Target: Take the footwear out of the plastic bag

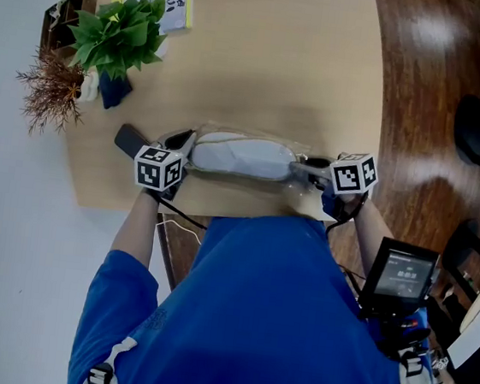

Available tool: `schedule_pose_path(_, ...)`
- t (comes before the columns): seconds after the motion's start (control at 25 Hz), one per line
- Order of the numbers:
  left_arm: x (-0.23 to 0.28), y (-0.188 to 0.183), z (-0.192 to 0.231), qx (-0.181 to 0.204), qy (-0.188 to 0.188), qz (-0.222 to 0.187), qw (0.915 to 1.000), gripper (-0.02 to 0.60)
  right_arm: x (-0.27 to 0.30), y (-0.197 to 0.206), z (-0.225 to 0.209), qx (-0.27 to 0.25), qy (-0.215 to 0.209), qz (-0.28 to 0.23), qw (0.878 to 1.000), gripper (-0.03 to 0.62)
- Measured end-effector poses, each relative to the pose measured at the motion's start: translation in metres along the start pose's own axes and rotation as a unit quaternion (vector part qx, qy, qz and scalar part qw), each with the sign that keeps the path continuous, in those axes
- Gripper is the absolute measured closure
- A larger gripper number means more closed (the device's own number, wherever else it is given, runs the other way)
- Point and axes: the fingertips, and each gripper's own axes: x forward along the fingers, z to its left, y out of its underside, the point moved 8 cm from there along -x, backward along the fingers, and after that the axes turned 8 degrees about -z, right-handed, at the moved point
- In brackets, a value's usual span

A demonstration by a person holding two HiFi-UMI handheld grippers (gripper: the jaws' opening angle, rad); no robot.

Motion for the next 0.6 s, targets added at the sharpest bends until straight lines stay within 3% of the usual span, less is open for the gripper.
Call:
schedule_pose_path(0.2,0.000,0.000,0.002,0.000,0.001,0.002,1.0000,0.571,0.000,0.000,0.000,0.006,-0.010,-0.004,1.000,0.517)
schedule_pose_path(0.6,-0.002,-0.001,0.007,0.000,-0.006,0.002,1.0000,0.571,-0.015,0.001,-0.009,0.014,-0.003,-0.021,1.000,0.528)
